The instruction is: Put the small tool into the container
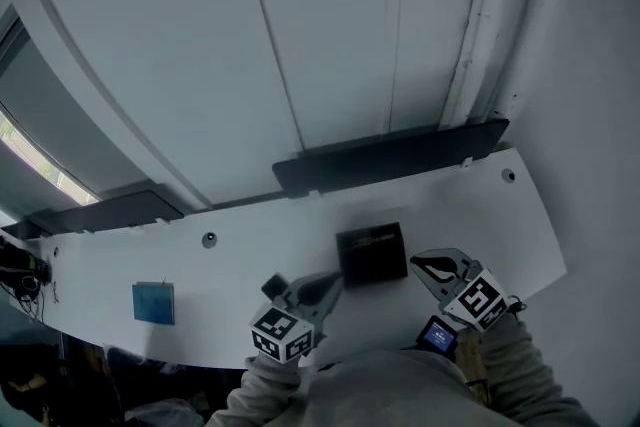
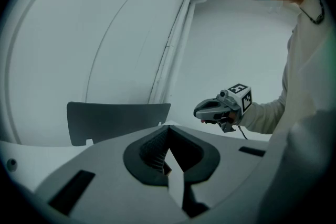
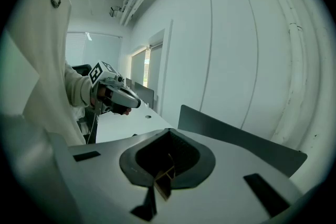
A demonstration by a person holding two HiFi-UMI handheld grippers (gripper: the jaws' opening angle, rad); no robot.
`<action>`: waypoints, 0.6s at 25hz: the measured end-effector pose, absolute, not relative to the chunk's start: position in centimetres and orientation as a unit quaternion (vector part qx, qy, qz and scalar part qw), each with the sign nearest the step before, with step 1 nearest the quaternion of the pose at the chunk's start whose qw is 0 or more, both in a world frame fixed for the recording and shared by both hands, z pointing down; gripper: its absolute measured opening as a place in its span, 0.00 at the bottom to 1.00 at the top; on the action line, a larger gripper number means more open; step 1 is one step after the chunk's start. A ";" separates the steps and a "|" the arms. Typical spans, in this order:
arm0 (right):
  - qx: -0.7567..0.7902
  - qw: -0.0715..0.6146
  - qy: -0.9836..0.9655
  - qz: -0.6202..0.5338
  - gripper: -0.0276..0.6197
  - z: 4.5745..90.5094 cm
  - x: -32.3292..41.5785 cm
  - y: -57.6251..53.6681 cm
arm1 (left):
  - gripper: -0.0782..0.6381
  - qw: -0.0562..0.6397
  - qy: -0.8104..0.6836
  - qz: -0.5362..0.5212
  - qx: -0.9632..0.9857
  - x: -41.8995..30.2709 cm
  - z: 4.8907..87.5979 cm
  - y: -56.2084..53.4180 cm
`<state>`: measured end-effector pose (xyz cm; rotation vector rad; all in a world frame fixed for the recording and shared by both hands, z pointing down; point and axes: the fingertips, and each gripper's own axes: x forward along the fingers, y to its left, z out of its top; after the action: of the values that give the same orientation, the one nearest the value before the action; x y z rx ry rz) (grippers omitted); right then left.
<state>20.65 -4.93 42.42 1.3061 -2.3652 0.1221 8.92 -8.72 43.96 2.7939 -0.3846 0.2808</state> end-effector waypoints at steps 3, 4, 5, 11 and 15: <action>0.471 0.218 -0.854 0.048 0.07 42.7 20.5 -4.8 | 0.11 0.155 -0.124 0.094 0.976 9.2 44.0 -8.5; 0.470 0.221 -0.853 0.049 0.07 42.9 20.6 -4.8 | 0.11 0.157 -0.121 0.091 0.976 9.2 44.0 -8.4; 0.469 0.224 -0.853 0.051 0.07 43.3 20.6 -4.8 | 0.11 0.160 -0.117 0.089 0.976 9.2 44.1 -8.3; 0.468 0.223 -0.853 0.063 0.07 44.3 20.7 -5.4 | 0.11 0.171 -0.113 0.089 0.975 8.8 45.0 -8.6; 0.459 0.232 -0.856 0.061 0.07 44.5 20.2 -5.8 | 0.11 0.177 -0.113 0.086 0.974 8.8 45.1 -8.9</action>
<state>20.21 -5.76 44.49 1.2604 -2.3514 0.1685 8.77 -8.90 45.07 2.7575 -0.3198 0.2433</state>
